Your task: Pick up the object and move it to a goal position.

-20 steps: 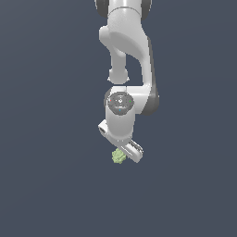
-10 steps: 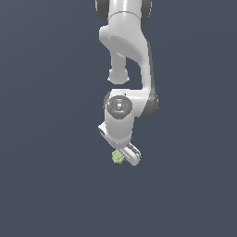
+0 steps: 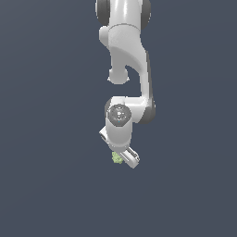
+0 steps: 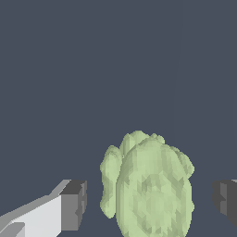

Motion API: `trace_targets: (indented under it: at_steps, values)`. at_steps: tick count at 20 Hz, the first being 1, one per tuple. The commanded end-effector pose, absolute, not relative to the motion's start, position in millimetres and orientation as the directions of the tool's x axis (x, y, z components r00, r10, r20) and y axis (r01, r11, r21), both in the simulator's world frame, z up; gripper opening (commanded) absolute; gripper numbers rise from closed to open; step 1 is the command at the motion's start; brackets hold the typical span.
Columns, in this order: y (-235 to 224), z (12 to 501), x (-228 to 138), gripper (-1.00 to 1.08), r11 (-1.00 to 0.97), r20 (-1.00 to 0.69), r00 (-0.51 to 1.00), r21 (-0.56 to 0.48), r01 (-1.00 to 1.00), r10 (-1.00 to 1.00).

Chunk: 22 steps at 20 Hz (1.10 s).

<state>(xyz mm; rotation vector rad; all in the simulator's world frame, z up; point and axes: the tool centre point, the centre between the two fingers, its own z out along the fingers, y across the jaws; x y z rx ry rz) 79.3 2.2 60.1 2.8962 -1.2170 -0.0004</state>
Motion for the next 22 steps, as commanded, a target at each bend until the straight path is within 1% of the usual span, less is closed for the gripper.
trace_targets:
  at_steps: [1,7,8,22]
  values:
    - [2.1,48.7,79.0,1.0,-0.699,0.0,0.699,0.0,-0.715,-0.715]
    - [2.3,44.2,80.5,1.0,-0.699,0.0,0.699,0.0,-0.715,-0.715]
    - [2.3,44.2,80.5,-1.0,-0.699,0.0,0.699,0.0,-0.715,-0.715]
    - [3.6,48.0,79.3,-1.0,-0.699,0.0,0.699,0.0,-0.715,-0.715]
